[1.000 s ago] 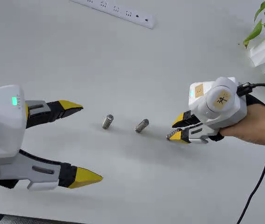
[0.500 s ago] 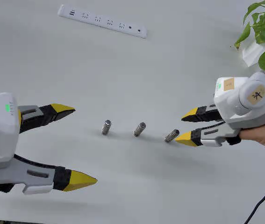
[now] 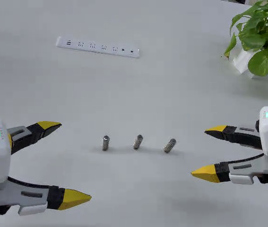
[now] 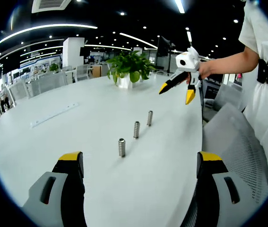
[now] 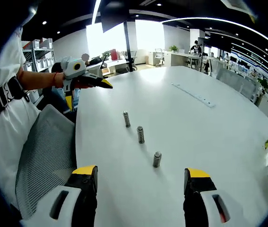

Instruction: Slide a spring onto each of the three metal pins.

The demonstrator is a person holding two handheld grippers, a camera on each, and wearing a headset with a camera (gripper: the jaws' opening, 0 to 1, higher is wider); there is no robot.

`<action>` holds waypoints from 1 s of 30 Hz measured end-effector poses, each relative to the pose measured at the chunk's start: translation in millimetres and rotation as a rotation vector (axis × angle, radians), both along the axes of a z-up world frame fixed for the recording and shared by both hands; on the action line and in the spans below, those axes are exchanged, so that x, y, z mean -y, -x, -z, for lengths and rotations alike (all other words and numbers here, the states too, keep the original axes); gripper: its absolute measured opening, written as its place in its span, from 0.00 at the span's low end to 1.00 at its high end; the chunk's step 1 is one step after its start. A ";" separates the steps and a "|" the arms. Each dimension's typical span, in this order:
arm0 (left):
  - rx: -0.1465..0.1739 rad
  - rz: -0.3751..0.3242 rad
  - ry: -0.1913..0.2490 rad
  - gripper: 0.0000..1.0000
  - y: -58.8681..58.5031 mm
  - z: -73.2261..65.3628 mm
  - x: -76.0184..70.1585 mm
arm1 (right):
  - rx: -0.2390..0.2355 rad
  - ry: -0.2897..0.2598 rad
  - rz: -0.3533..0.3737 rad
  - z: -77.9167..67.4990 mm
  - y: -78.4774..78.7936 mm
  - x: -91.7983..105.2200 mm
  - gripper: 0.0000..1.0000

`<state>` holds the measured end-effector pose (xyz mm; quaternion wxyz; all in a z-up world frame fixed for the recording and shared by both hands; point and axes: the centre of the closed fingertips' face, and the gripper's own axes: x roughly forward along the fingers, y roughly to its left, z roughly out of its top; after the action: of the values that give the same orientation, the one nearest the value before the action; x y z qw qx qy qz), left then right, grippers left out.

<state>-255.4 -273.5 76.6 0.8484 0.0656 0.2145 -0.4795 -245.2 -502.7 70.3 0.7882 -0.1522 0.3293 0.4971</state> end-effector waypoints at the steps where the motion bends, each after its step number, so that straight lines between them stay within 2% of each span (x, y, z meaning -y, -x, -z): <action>1: -0.001 -0.002 -0.003 0.99 0.9 1.6 -0.5 | 0.003 -0.008 0.004 0.7 2.7 1.4 0.78; 3: 0.003 -0.008 -0.026 0.99 2.8 5.9 -2.2 | 0.022 -0.026 0.007 2.0 8.2 5.0 0.84; 6: -0.001 -0.028 -0.027 0.99 2.9 8.3 -5.4 | 0.041 -0.064 0.037 1.6 11.4 7.9 0.90; 8: -0.014 -0.045 -0.026 0.99 2.5 10.1 -7.9 | 0.050 -0.097 0.063 -0.7 13.0 9.6 0.93; 14: -0.010 -0.065 -0.048 0.99 2.0 12.8 -12.8 | 0.063 -0.155 0.118 -2.9 18.0 17.5 0.97; 23: -0.012 -0.070 -0.065 0.99 3.9 15.4 -10.9 | 0.074 -0.159 0.135 -2.6 19.7 18.7 0.96; 30: -0.014 -0.067 -0.061 0.99 6.5 15.1 -9.9 | 0.079 -0.164 0.136 -4.3 20.0 17.1 0.95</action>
<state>-261.9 -263.6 61.5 0.8600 0.0810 0.2370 -0.4446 -265.2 -519.7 74.6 0.8423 -0.0841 0.2657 0.4614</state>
